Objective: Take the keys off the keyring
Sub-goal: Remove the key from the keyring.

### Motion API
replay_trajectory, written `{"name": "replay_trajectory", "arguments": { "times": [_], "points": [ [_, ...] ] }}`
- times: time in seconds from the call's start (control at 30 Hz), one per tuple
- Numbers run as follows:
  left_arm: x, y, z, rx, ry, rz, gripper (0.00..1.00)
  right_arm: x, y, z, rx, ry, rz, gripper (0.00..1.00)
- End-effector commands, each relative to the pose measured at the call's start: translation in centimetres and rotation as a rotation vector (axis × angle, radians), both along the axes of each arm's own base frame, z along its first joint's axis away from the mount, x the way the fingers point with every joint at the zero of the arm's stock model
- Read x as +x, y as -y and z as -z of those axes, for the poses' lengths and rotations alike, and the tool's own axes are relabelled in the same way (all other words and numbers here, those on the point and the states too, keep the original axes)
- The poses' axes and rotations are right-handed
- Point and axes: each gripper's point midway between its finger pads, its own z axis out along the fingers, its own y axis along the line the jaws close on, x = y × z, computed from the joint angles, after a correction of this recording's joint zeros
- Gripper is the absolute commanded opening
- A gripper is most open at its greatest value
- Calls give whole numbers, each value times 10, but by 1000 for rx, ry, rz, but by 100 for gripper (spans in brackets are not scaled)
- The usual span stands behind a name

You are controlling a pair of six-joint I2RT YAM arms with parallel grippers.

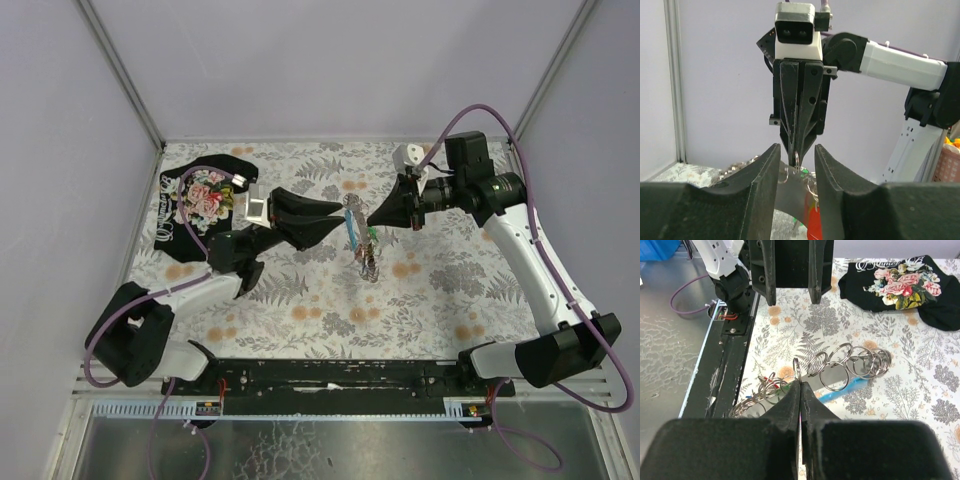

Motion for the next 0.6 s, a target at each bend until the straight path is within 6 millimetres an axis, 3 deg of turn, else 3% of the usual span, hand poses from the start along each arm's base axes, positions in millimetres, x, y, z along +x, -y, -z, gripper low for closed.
{"name": "replay_trajectory", "arguments": {
  "times": [0.0,0.23,0.57],
  "points": [
    [-16,-3,13,72,23,40,33,-10,2,-3,-5,63,-27,0],
    [-23,2,33,167,-1,59,29,-5,0,6,-58,42,-15,0],
    [-13,33,75,390,-23,29,24,-6,2,22,-210,81,-12,0]
  ]
}}
